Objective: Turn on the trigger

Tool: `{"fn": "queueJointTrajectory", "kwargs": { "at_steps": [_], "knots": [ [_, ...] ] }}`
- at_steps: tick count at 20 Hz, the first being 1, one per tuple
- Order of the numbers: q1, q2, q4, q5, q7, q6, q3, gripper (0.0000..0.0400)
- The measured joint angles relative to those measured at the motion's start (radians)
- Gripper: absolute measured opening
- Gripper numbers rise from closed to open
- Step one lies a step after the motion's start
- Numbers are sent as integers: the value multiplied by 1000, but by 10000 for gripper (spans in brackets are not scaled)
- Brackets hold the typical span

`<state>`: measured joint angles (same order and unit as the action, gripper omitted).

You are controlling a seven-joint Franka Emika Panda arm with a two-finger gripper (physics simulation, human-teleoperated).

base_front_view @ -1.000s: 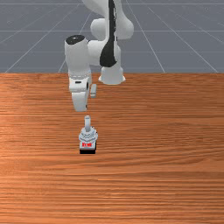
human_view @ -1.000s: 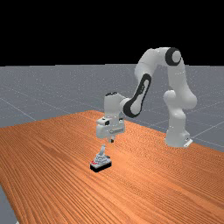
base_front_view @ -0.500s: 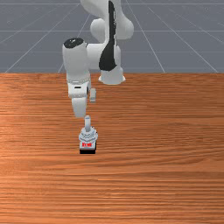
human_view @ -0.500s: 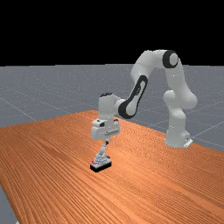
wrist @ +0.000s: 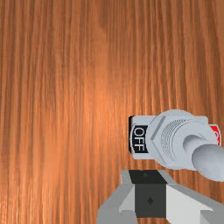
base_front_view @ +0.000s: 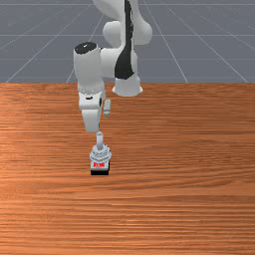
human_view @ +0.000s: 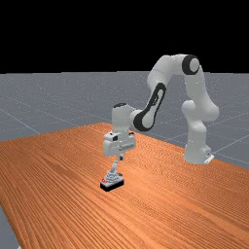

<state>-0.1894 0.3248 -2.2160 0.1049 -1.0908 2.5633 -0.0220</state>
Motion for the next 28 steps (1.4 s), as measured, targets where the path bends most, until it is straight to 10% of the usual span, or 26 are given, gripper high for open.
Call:
{"fn": "queueJointTrajectory", "kwargs": {
  "at_steps": [28],
  "knots": [
    [42,-12,-27,-36,86,38,-13,0]
  ]
}}
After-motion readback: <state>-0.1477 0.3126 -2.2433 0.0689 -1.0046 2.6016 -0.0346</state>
